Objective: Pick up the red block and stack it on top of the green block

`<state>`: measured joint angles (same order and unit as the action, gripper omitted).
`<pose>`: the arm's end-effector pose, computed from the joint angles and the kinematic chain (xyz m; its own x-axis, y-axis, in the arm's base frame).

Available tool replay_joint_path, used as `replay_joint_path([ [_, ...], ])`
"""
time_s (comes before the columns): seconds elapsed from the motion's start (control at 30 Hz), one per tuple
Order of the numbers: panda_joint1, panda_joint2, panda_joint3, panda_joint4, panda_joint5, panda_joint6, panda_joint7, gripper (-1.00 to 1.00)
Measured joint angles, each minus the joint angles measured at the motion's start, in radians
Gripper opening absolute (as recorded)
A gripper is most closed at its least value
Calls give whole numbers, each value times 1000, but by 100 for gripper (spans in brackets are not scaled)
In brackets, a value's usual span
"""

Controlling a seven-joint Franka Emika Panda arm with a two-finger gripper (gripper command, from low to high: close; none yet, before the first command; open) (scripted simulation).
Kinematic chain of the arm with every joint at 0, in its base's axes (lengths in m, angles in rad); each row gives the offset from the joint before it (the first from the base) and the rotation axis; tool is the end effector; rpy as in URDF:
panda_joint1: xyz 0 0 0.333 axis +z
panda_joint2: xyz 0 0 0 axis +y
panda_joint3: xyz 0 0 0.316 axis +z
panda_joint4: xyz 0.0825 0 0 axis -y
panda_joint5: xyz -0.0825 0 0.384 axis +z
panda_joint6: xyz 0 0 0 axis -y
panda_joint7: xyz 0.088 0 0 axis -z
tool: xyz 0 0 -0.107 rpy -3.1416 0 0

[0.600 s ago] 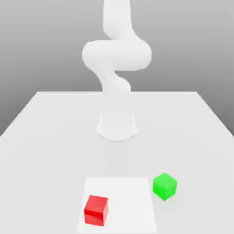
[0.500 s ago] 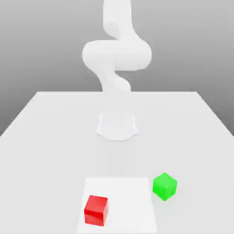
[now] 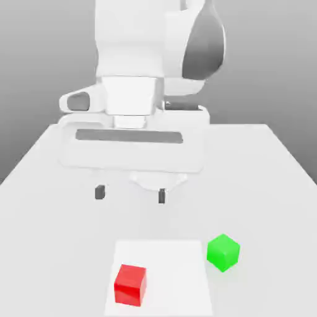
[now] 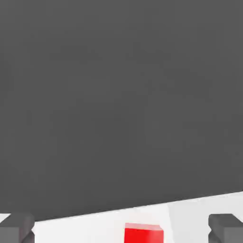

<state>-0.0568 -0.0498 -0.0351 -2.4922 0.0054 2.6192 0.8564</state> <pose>0.4804 -0.0444 0.3220 0.5695 -0.8144 0.1113 -0.8030 -0.5802 -0.1363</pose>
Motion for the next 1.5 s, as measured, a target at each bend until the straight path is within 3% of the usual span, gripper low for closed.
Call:
replay_joint_path([
  [0.33,-24,363,5,-31,24,218,-1,0],
  [0.37,-26,392,8,-27,27,242,-3,-100],
  [0.6,-28,395,10,-27,25,245,-1,-100],
  [0.77,-23,241,3,-51,11,115,9,-100],
  [1.17,172,23,151,-200,105,59,58,-100],
  [1.4,250,-67,224,-289,58,50,161,-100],
  [1.5,248,-20,233,-294,19,101,196,-100],
])
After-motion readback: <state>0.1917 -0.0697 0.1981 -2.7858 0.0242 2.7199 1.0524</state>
